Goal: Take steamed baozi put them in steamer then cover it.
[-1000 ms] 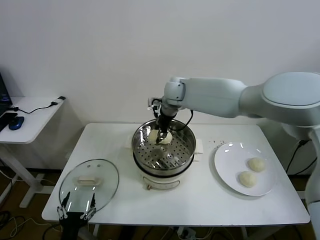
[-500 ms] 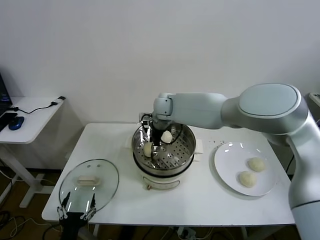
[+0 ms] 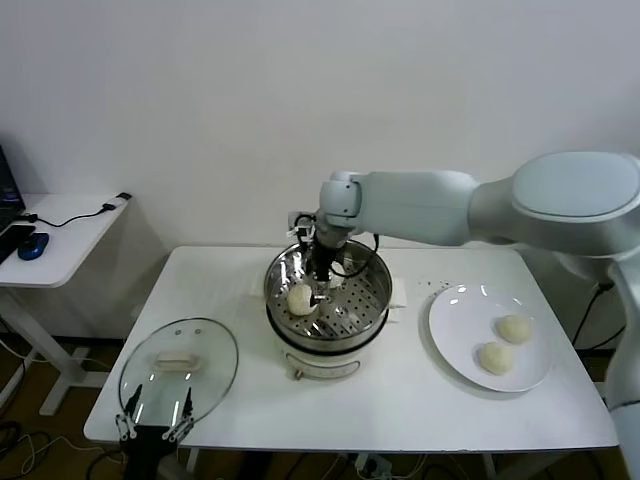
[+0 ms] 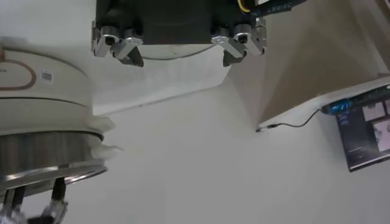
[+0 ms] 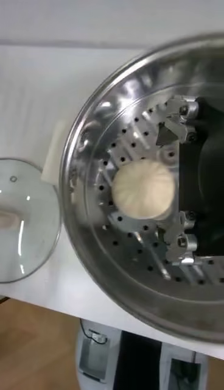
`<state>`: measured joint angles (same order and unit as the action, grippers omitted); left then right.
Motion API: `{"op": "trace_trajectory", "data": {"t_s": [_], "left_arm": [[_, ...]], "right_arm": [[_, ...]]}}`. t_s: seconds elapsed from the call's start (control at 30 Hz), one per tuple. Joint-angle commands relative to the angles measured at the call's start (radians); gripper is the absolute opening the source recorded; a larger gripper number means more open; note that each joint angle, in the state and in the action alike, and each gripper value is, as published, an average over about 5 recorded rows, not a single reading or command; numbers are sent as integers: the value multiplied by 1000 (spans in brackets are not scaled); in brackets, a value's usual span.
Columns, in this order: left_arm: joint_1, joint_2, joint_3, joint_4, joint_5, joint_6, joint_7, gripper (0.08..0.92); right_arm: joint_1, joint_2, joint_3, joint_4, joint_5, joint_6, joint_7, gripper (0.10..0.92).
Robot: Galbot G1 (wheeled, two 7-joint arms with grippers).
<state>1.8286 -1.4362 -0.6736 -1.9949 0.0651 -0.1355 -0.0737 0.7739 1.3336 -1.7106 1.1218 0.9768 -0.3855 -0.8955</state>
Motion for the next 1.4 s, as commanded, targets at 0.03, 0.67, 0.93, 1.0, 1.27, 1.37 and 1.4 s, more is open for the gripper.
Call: {"op": "trace_trajectory", "data": {"t_s": [0.03,0.67,0.93,1.0,1.27,1.37,1.4], "left_arm": [[1,-3,2,-6,10,1,1,823],[-11,-50,5,-17,65,26,2,823],[-19,-65,4,-6,94,40,1,823],[-20,-68,4,0,101,41,1,823],[-27,-74,9,7,119,48,1,823],[-28,-73,9,10,120,49,1,823],[-28,-73,8,12,120,49,1,823]], "right_arm": [[130,-199,-11,114,-55,46,-74,823],[-233,-771,259,203,-657,151,-184,823],[-531,-845,510,146,-822,177,-213,823],[-595,-846,568,126,-851,187,-215,823],[-748,-820,701,74,-933,205,-210,823],[-761,-800,717,47,-967,217,-207,823],[-762,-794,718,41,-975,220,-205,823]]}}
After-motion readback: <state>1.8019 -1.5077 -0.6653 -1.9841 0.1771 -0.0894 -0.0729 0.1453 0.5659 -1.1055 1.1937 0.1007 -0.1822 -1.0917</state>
